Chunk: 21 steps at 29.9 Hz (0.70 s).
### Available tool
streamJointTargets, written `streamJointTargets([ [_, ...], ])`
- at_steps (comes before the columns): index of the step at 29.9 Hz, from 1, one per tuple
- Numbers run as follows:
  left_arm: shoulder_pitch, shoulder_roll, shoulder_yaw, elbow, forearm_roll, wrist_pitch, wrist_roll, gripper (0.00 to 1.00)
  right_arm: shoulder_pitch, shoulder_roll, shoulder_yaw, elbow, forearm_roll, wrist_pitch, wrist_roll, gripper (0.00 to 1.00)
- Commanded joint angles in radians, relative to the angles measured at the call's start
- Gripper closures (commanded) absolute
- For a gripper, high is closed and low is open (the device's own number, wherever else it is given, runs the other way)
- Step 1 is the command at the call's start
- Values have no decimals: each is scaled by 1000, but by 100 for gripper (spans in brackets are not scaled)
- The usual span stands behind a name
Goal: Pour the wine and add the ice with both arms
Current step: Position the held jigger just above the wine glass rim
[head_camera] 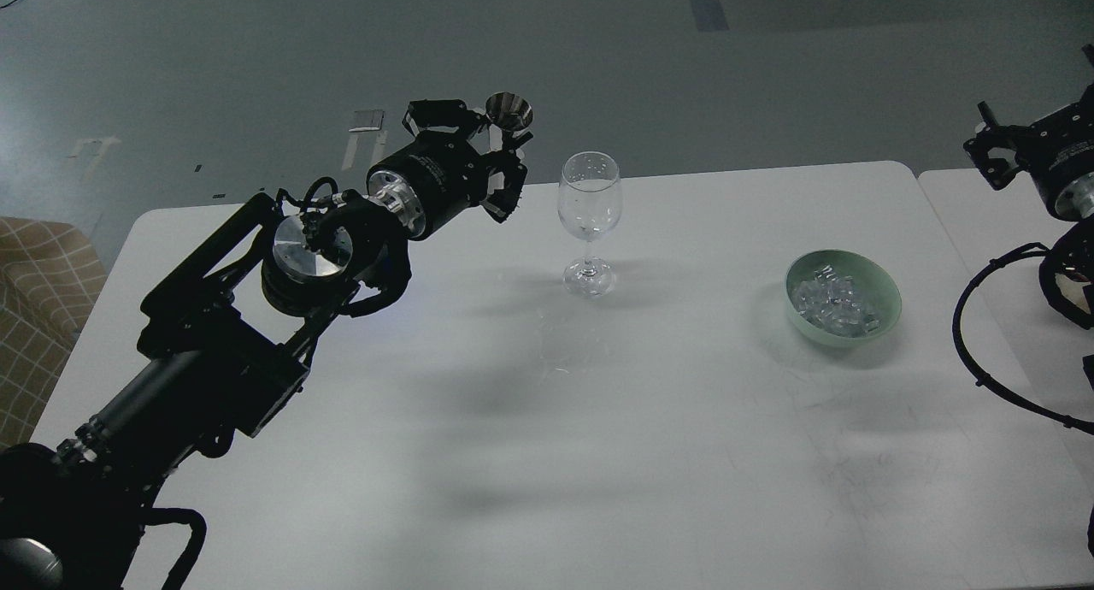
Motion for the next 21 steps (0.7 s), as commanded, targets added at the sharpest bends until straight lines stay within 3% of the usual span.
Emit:
streamJointTargets([
  [1,-7,-1,5,1,24,14,6,63,-5,-1,1,0,0,0,0,0],
  [21,-47,5,43,1,33,32,25,64,-5,-4,3,-1,0,1,-2,0],
])
